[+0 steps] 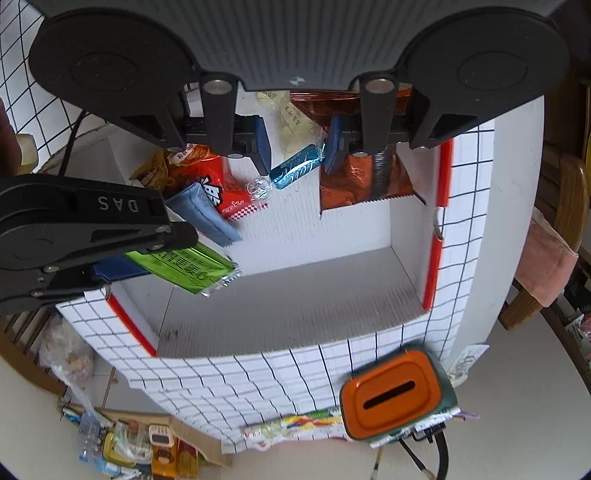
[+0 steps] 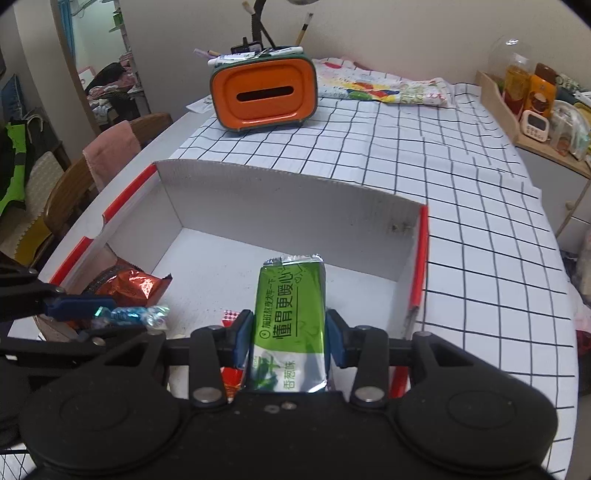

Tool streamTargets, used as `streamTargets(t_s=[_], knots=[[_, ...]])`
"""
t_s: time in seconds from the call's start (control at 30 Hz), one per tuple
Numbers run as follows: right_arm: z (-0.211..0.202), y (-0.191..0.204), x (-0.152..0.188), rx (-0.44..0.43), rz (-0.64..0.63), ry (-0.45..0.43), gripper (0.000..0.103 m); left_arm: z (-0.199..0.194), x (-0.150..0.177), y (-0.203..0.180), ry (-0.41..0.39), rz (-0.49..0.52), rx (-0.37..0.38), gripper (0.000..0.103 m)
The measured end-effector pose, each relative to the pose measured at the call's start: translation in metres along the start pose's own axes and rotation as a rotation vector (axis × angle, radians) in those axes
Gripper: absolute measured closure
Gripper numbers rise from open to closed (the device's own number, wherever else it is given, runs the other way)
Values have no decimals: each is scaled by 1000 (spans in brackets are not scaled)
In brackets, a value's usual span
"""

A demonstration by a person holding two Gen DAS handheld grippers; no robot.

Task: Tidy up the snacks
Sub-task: 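Carry the blue candy and green packet into the red box and open both tools, then withdraw both tools from the box back toward the remaining snacks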

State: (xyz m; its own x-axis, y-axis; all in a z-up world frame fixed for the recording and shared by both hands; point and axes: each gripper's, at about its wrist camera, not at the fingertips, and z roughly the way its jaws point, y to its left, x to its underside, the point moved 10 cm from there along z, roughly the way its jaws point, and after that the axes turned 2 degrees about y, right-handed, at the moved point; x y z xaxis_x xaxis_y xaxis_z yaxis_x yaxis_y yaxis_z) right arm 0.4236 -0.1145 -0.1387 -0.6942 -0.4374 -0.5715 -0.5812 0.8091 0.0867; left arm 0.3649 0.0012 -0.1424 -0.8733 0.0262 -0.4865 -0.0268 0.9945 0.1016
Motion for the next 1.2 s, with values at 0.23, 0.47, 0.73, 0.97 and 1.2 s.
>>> streamTargets(t_s=[0.23, 0.47, 0.73, 0.97, 1.2], knots=[[13, 2, 2, -24, -20, 32, 62, 17, 5, -7, 53, 7, -5, 73], [15, 3, 4, -30, -19, 49, 62, 24, 11, -12, 74, -5, 20, 71], [-3, 3, 9, 14, 33, 40, 61, 13, 9, -13, 28, -33, 82, 56], [-36, 9, 10, 45, 78, 1, 61, -20, 6, -6, -44, -52, 136, 45], [-71, 22, 16, 62, 90, -38, 54, -51, 10, 2, -103, -44, 163, 39]])
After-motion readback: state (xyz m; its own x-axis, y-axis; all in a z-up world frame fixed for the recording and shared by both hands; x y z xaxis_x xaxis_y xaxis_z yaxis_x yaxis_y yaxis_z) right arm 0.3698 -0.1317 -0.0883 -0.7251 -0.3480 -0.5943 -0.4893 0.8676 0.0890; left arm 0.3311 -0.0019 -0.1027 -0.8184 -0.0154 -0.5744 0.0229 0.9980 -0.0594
